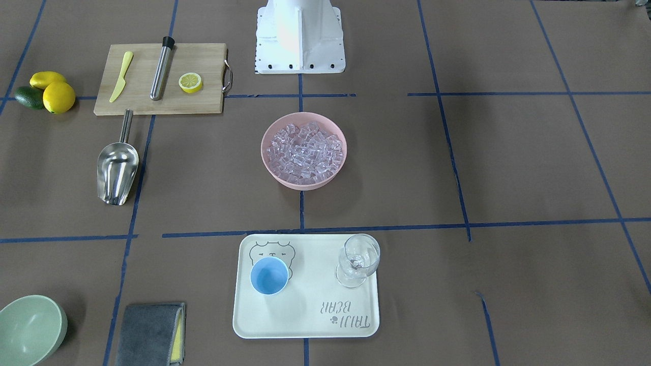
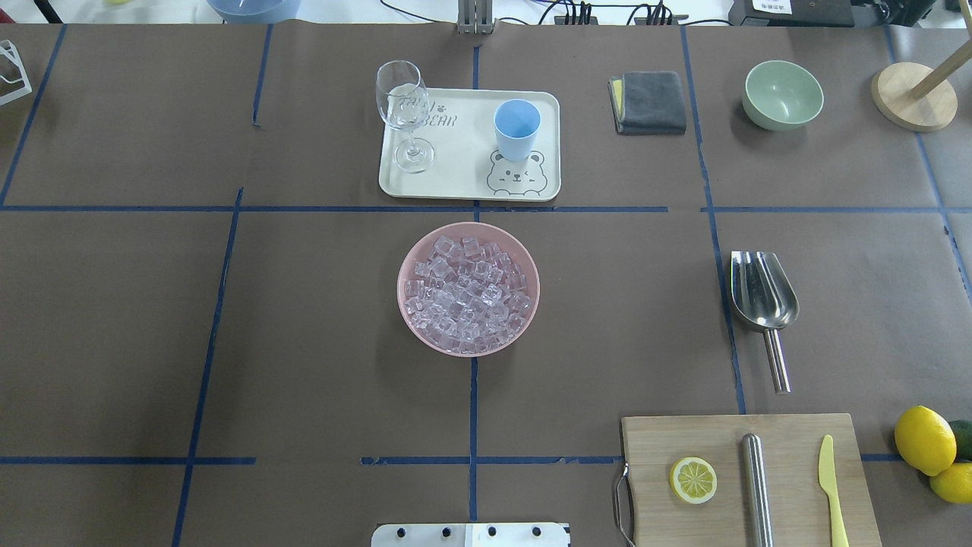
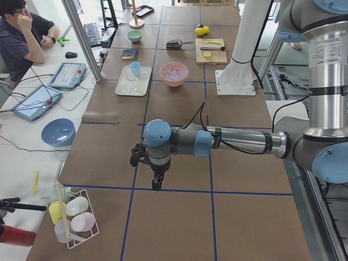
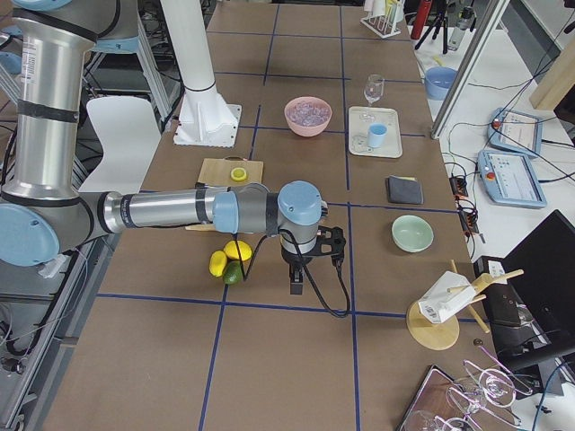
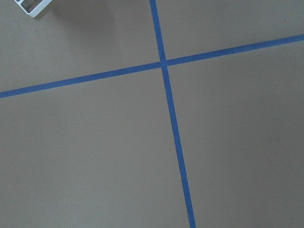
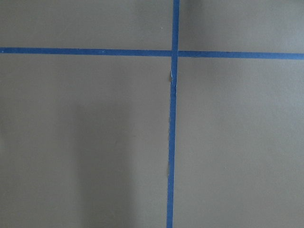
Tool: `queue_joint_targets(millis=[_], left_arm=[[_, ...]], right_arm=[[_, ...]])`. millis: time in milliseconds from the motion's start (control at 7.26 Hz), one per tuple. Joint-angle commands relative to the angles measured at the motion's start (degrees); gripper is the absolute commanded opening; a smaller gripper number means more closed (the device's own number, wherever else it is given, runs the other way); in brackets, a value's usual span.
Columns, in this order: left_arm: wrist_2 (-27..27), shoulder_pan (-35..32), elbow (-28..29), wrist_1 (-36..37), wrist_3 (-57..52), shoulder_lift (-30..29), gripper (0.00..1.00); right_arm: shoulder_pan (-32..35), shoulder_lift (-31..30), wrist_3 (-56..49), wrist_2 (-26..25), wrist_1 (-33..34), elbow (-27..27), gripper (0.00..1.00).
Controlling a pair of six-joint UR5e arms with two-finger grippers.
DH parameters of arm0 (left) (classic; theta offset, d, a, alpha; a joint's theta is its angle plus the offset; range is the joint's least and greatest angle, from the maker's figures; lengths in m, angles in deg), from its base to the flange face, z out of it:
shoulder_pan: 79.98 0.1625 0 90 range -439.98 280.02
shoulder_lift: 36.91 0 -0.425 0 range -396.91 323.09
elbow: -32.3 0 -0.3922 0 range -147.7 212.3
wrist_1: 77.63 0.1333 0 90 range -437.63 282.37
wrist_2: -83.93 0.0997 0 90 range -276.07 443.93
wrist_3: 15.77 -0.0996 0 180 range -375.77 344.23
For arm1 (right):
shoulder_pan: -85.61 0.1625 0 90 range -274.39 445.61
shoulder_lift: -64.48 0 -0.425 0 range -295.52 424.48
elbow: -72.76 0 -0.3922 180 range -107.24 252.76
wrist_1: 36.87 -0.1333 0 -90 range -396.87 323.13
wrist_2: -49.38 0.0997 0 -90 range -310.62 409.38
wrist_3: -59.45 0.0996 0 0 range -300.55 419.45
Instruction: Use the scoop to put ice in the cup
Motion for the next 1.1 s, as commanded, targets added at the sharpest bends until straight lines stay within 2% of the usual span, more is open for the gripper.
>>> queue_joint_targets(millis=[0, 551, 965], left_arm=[[0.6, 0.0, -0.1, -0.1, 0.0, 0.0, 1.0], [-0.1, 0.1, -0.4, -0.1, 0.3, -0.8, 1.0], [-0.1, 0.2, 0.6, -0.3, 0.5, -5.6, 1.0]], right_arm=[[0.0, 0.2, -0.1, 0.0, -0.1, 0.2, 1.0], [-0.1, 0.6, 0.5, 0.1, 0.0, 0.7, 1.0], [0.0, 0.5, 0.1, 0.1, 0.0, 0.8, 1.0]])
